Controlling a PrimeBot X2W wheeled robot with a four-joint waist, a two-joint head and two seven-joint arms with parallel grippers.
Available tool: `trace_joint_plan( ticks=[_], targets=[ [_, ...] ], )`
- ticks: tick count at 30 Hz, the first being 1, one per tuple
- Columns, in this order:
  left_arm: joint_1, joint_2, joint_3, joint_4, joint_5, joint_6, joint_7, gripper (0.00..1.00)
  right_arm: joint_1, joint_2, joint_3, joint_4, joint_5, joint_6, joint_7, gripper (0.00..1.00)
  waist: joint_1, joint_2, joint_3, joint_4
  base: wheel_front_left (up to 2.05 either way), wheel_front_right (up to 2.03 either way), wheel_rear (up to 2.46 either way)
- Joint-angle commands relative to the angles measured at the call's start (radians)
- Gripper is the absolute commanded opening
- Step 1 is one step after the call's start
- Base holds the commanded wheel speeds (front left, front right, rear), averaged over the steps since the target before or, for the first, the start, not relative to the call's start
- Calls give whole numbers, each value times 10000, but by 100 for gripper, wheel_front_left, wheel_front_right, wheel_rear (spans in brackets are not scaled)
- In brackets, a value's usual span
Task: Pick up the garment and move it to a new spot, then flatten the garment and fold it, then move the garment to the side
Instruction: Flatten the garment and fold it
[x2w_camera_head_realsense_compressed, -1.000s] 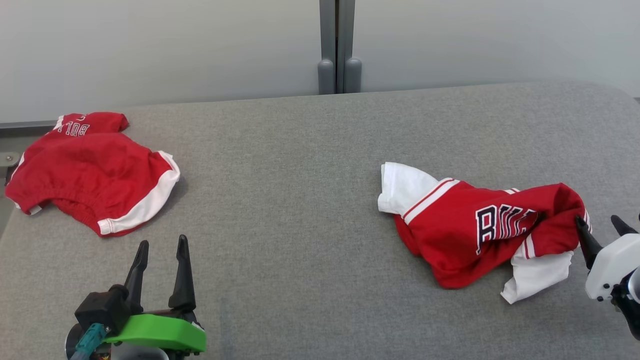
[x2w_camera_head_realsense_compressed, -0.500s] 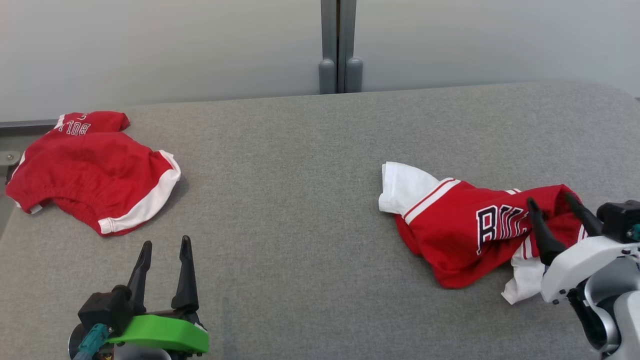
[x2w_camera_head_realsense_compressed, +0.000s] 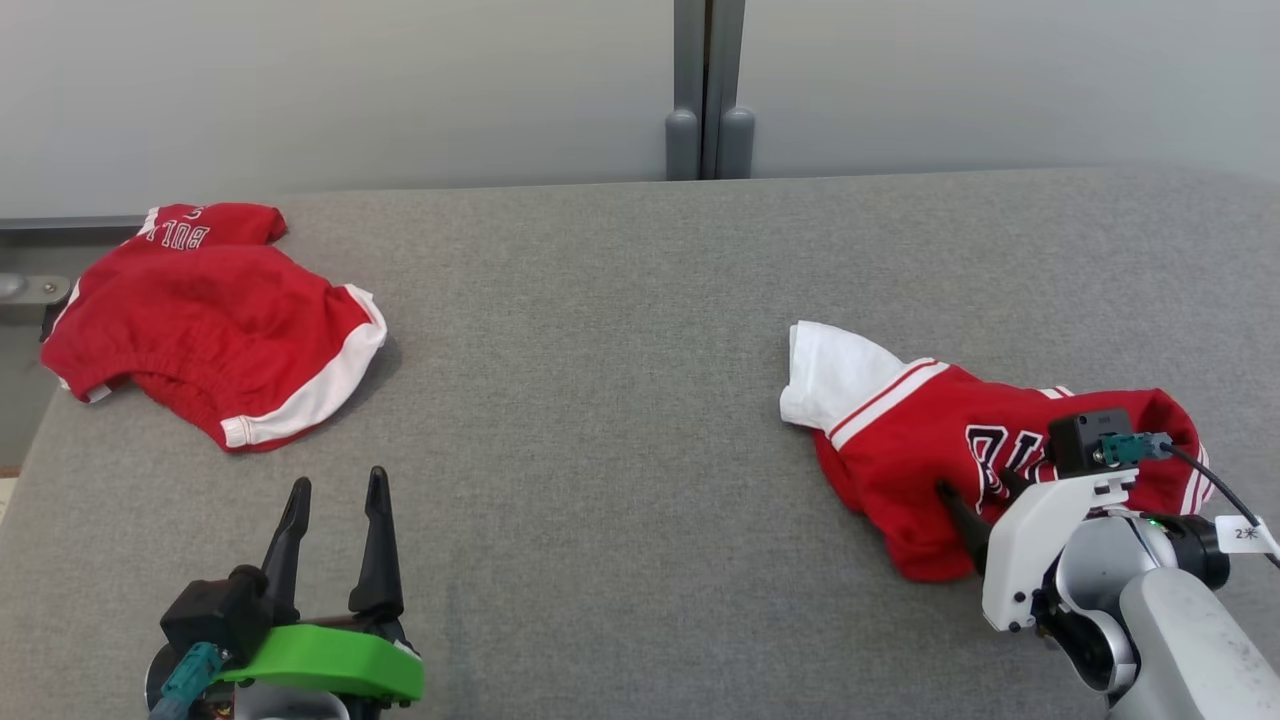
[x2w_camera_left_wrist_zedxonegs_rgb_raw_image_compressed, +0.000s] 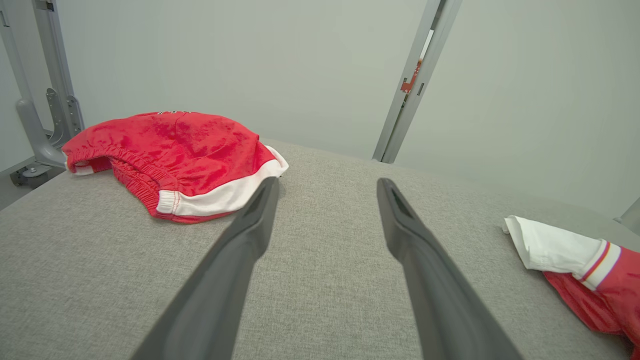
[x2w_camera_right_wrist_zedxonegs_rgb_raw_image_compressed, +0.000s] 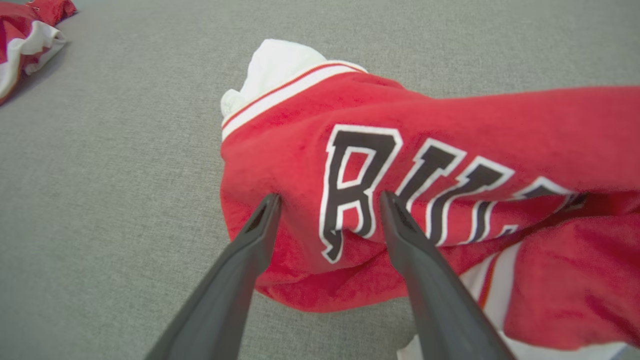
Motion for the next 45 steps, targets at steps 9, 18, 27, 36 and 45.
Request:
trace_joint_plan(
  ticks=[9,18,27,36,45],
  targets=[
    [-149,27,25,34,-84,64,-5,100,-744,379,-249,1226,-212,-3,-412,0,0,0,137,403,0,0,0],
    [-300,27,-6,-40,-56,55,-5,100,-2283,403,327,748,480,-5,-1629,0,0,0,444,461,0,0,0],
    [-871,27,-392,-33,-269,77,-5,100,-5217,-24,880,1832,1751,-4,-2082,0,0,0,1427,910,0,0,0],
    [-1247,27,-658,154,-503,137,-5,100,-6607,166,1908,4627,2451,-4,-2368,100,0,0,1831,1195,0,0,0],
    [-845,27,-269,330,-117,74,-5,100,-5961,-39,3563,4592,3826,-4,-3343,100,0,0,884,530,0,0,0]
  ],
)
